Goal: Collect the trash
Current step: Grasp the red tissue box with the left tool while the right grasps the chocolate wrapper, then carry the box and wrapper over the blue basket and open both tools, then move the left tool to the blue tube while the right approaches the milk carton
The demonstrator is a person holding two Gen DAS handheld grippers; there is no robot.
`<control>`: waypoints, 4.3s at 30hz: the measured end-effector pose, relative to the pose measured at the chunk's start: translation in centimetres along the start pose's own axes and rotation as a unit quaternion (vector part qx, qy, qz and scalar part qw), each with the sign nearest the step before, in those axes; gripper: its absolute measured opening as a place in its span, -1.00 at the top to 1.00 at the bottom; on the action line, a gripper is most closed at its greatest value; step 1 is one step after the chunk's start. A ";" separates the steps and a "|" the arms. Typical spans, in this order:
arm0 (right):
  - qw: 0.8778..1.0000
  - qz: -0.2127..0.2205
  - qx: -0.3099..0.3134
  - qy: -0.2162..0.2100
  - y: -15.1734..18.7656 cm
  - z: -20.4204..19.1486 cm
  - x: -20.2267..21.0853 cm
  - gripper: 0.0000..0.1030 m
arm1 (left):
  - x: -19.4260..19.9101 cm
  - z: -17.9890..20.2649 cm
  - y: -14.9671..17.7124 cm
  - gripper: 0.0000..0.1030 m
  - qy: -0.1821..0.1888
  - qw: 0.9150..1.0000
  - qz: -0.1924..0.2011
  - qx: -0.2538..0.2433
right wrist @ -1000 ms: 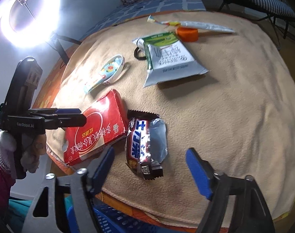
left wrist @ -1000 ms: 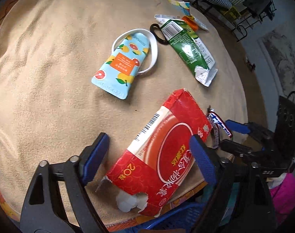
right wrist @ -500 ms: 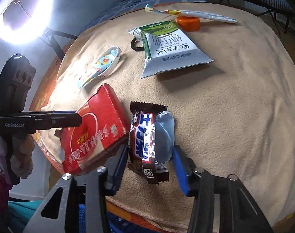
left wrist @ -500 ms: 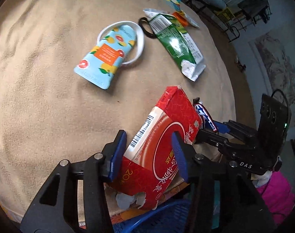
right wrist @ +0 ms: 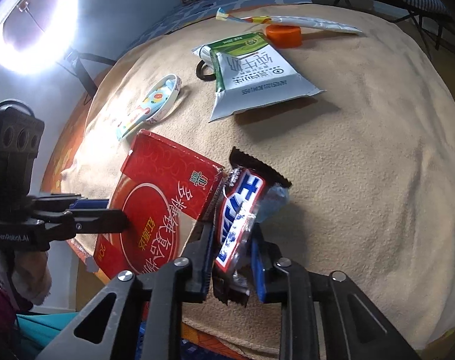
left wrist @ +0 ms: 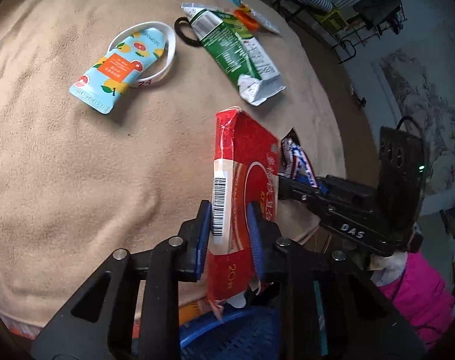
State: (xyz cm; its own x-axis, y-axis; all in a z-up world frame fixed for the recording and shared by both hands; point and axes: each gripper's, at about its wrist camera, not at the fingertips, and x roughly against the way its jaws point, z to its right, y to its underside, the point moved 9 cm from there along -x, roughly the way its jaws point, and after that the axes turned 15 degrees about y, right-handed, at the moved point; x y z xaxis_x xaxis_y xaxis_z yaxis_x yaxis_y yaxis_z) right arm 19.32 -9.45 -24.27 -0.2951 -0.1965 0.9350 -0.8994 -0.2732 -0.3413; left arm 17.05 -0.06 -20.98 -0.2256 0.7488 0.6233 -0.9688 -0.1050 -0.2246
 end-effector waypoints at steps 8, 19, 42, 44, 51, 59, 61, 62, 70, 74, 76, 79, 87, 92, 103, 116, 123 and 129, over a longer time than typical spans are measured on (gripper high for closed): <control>1.000 0.011 -0.006 0.004 0.1 0.6 0.5 0.73 | 0.8 2.8 0.0 0.69 -0.033 0.998 0.021 -0.041; 0.999 0.035 -0.007 0.003 0.7 1.6 2.9 0.73 | 1.1 2.7 -0.4 0.72 -0.065 0.997 0.036 -0.036; 0.992 0.049 0.113 -0.029 9.6 -3.3 8.5 0.73 | 6.1 6.2 6.8 0.78 -0.068 0.995 0.059 -0.049; 0.989 0.047 0.134 -0.031 11.2 -4.3 8.8 0.73 | 6.4 6.2 9.1 0.78 -0.067 0.995 0.052 -0.045; 0.983 0.007 0.177 -0.054 17.5 -6.7 8.5 0.73 | 6.3 5.7 15.9 0.78 -0.068 0.997 0.024 -0.028; 0.975 -0.048 0.208 -0.060 22.7 -8.3 5.9 0.73 | 4.0 4.4 20.8 0.78 -0.080 0.996 -0.017 -0.025; 0.973 -0.056 0.216 -0.061 23.5 -8.7 5.5 0.73 | 3.4 4.2 21.6 0.78 -0.081 0.996 -0.028 -0.024; 0.972 -0.060 0.221 -0.061 23.9 -9.0 5.3 0.73 | 3.0 4.0 22.1 0.78 -0.084 0.996 -0.034 -0.026; 0.966 -0.087 0.234 -0.061 25.5 -9.9 3.3 0.69 | 1.7 1.9 24.2 0.78 -0.107 0.992 -0.063 -0.021; 0.964 -0.102 0.236 -0.059 25.7 -10.0 2.4 0.65 | 1.0 0.2 25.0 0.78 -0.124 0.989 -0.081 -0.006; 0.964 -0.108 0.236 -0.059 25.9 -10.2 2.1 0.64 | 0.7 -0.5 25.2 0.78 -0.130 0.987 -0.090 -0.005; 0.964 -0.116 0.233 -0.059 26.3 -10.4 1.4 0.64 | 0.0 -1.4 25.3 0.78 -0.145 0.984 -0.107 -0.012; 0.965 -0.127 0.222 -0.054 26.1 -10.4 -0.1 0.53 | -1.3 -2.0 25.3 0.77 -0.167 0.977 -0.126 -0.029; 0.966 -0.124 0.220 -0.056 26.0 -10.4 0.0 0.44 | -1.4 -1.9 24.8 0.77 -0.174 0.977 -0.122 -0.033; 0.965 -0.114 0.229 -0.056 26.0 -10.6 0.7 0.02 | -1.4 -1.6 24.1 0.72 -0.184 0.975 -0.118 -0.032; 0.970 -0.091 0.219 -0.045 24.8 -9.3 2.0 -0.05 | 0.3 -1.2 22.9 0.72 -0.183 0.979 -0.089 -0.031; 0.977 -0.063 0.199 -0.039 22.7 -8.5 3.5 -0.07 | 1.3 -0.2 21.3 0.71 -0.175 0.981 -0.068 -0.039; 0.983 -0.012 0.183 -0.024 19.4 -7.7 5.7 -0.11 | 3.2 1.2 17.8 0.70 -0.170 0.984 -0.030 -0.051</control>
State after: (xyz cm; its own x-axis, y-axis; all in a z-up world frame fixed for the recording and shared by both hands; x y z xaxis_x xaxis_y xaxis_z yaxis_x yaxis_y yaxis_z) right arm -2.30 -8.62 -24.82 -0.2513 -0.2274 0.9408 -0.7266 -0.5978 -0.3386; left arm -1.06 -0.29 -22.12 -0.2070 0.4868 0.8486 -0.9698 0.0121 -0.2435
